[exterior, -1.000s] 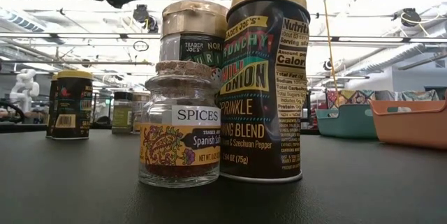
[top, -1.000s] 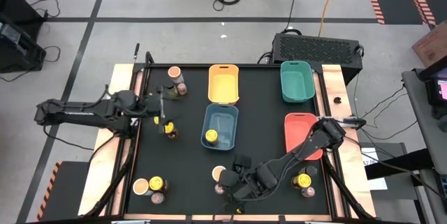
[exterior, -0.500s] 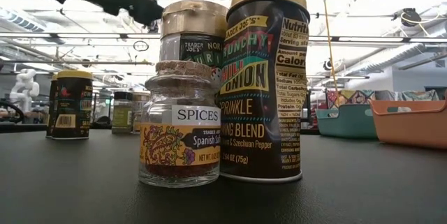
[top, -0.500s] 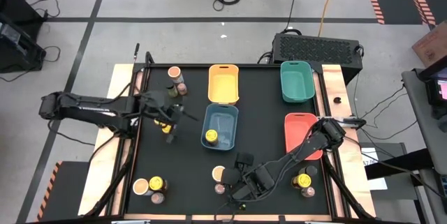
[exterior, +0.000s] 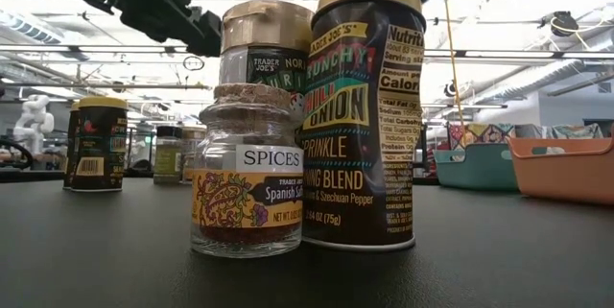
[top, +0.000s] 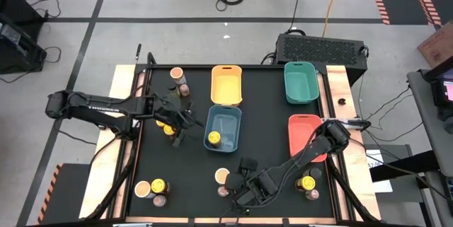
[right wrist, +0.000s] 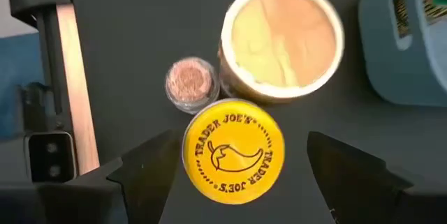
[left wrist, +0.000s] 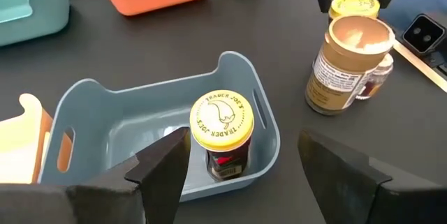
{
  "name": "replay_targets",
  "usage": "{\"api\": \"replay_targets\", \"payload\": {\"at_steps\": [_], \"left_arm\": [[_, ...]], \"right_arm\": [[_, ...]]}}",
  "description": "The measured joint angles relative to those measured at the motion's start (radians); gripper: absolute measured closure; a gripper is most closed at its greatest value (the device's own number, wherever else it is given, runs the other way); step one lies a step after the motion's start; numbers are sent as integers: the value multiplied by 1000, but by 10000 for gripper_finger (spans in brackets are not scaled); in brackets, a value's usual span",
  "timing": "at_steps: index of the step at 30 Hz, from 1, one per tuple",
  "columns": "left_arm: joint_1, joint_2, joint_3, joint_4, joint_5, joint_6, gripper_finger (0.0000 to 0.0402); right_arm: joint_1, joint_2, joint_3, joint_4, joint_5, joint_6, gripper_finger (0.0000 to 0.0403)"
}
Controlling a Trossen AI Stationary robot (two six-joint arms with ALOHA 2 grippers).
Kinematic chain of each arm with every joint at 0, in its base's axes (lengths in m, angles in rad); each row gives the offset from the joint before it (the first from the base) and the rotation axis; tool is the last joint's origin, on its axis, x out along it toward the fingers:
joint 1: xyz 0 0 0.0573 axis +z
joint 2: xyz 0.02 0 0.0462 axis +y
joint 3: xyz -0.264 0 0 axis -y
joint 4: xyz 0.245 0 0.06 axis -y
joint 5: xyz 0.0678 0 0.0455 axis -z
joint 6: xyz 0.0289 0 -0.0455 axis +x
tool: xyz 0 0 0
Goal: Sort spices by type
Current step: Put the yellow seasoning bottle into the dark blue bin
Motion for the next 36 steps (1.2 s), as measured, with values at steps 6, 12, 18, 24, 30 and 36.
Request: {"api": "replay_targets", "payload": {"at_steps": [6, 12, 18, 24, 30, 36], "left_arm": [[0, 0, 0, 0, 0, 0, 135], [0, 0, 0, 0, 0, 0, 135], [0, 0, 0, 0, 0, 0, 135], [0, 0, 0, 0, -2, 0, 135], [0, 0, 0, 0, -6, -1, 135], [0, 0, 0, 0, -6, 0, 135]], "right_arm": [[0, 0, -35, 15, 1, 5, 94], [0, 0, -74, 69, -9, 3, 94], [-2, 0, -93, 109, -21, -4, 100], [-2, 0, -93, 111, -20, -9, 151], [-2, 0, -88, 109, -29, -9, 194], [-1, 0, 8, -14, -54, 3, 189]]}}
